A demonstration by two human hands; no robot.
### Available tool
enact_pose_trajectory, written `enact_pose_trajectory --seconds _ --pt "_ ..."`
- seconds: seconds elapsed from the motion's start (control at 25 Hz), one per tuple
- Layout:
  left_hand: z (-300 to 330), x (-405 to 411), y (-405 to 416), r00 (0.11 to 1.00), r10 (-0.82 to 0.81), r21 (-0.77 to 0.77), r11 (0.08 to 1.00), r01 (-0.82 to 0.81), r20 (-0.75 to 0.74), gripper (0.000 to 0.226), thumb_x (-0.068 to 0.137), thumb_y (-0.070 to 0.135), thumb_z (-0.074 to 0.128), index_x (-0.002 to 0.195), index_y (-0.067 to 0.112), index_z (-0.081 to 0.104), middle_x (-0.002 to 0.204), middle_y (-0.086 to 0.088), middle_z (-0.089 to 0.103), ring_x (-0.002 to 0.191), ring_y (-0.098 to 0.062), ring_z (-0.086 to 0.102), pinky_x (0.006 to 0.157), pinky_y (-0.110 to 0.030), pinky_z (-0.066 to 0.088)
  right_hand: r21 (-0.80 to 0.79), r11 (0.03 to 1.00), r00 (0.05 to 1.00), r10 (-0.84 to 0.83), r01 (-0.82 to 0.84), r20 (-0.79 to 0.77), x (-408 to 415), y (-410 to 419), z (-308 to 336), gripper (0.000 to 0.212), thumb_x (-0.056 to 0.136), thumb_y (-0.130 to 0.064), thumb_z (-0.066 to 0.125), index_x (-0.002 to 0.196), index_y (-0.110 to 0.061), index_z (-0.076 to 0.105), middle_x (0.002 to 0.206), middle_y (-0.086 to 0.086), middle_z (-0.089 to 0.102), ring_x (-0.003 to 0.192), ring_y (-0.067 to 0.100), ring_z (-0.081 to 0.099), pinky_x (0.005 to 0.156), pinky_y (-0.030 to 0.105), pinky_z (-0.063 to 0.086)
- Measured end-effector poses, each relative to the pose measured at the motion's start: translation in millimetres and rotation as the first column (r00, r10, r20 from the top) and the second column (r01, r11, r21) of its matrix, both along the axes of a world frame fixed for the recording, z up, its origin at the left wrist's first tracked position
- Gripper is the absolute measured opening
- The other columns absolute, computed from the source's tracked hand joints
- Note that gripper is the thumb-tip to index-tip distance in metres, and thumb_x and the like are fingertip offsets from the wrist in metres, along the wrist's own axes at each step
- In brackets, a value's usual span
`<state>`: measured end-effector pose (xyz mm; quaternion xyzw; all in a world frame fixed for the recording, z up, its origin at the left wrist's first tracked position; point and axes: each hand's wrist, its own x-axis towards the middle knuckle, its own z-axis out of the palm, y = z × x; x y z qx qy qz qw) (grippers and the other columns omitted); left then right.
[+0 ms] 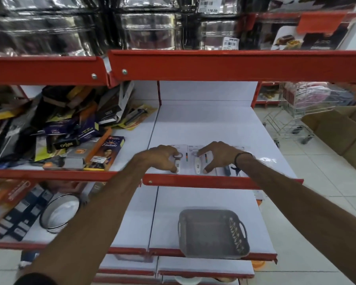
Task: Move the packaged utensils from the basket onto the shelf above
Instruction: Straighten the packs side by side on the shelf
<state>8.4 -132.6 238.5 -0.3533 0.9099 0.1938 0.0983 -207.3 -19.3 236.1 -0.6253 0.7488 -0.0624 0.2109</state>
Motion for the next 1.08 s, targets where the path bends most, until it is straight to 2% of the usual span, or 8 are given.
enact_pose_trajectory --seconds 0.16,0.32,0.44,0.56,0.68,0.88,1.08 --pt "2.5 -3.4 2.2 0.999 -0.014 -0.027 1.000 0.015 0.029 0.079 0.074 0.043 0.077 0.145 0.027 0.047 0.152 0.002 0.047 0.134 -0.023 0.049 0.112 -0.043 0.044 0.016 1.000 1.000 0.003 -0.003 -0.013 2.9 -3.7 3.3 0.075 0.057 -0.046 0.092 0.126 -0.037 0.063 0.146 -0.004 0.050 0.131 0.023 0.049 0.110 0.041 0.041" --pt "8.5 -14.5 2.1 0.998 -0.041 -0.036 0.998 0.042 0.050 0.061 0.076 0.038 0.080 0.130 0.023 0.054 0.138 -0.002 0.052 0.131 -0.025 0.052 0.108 -0.040 0.046 0.037 0.999 0.999 -0.003 0.004 -0.036 -4.5 1.3 10.3 0.087 0.060 -0.045 0.091 0.138 -0.037 0.052 0.151 -0.003 0.043 0.136 0.024 0.043 0.111 0.039 0.037" --pt "10.1 -26.3 8.9 0.998 -0.023 0.025 0.999 0.024 -0.058 0.077 0.081 0.036 0.078 0.146 0.020 0.041 0.155 -0.001 0.040 0.135 -0.021 0.048 0.113 -0.039 0.043 0.033 0.999 0.996 -0.033 0.036 -0.077 -22.2 12.5 20.3 0.096 0.061 -0.044 0.090 0.145 -0.032 0.044 0.154 0.001 0.039 0.139 0.026 0.039 0.115 0.042 0.033" --pt "8.7 -41.4 19.0 0.991 -0.104 -0.011 0.995 0.104 -0.079 0.083 0.082 0.041 0.076 0.152 0.022 0.035 0.161 0.001 0.035 0.140 -0.022 0.043 0.116 -0.038 0.038 0.117 0.991 0.988 -0.042 0.059 -0.149 -49.6 32.1 25.8 0.099 0.064 -0.039 0.090 0.148 -0.026 0.040 0.157 0.003 0.035 0.142 0.025 0.035 0.116 0.038 0.029" --pt "-0.2 -50.0 24.6 0.989 -0.146 -0.017 0.989 0.146 -0.028 0.085 0.079 0.034 0.078 0.152 0.022 0.036 0.161 0.002 0.036 0.143 -0.022 0.040 0.115 -0.032 0.036 0.196 0.978 0.988 -0.045 0.074 -0.145 -63.3 49.0 21.8 0.092 0.067 -0.036 0.088 0.146 -0.028 0.043 0.157 0.003 0.034 0.142 0.026 0.034 0.116 0.039 0.029" --pt "-5.4 -51.4 24.3 0.990 -0.130 -0.011 0.992 0.129 -0.056 0.083 0.076 0.028 0.082 0.149 0.022 0.043 0.157 0.001 0.041 0.141 -0.022 0.043 0.114 -0.033 0.038 0.116 0.992 0.994 -0.042 0.055 -0.105 -54.7 47.8 13.0 0.082 0.071 -0.033 0.087 0.143 -0.026 0.049 0.154 0.006 0.040 0.139 0.029 0.038 0.116 0.042 0.031" --pt "-8.5 -51.5 21.7 0.989 -0.114 -0.004 0.993 0.114 -0.096 0.081 0.075 0.026 0.083 0.146 0.022 0.046 0.154 0.001 0.044 0.138 -0.021 0.045 0.102 -0.025 0.037 0.128 0.991 0.993 -0.030 0.044 -0.112 -50.7 45.1 14.0 0.082 0.072 -0.033 0.086 0.144 -0.024 0.047 0.155 0.005 0.039 0.140 0.029 0.037 0.118 0.044 0.031"
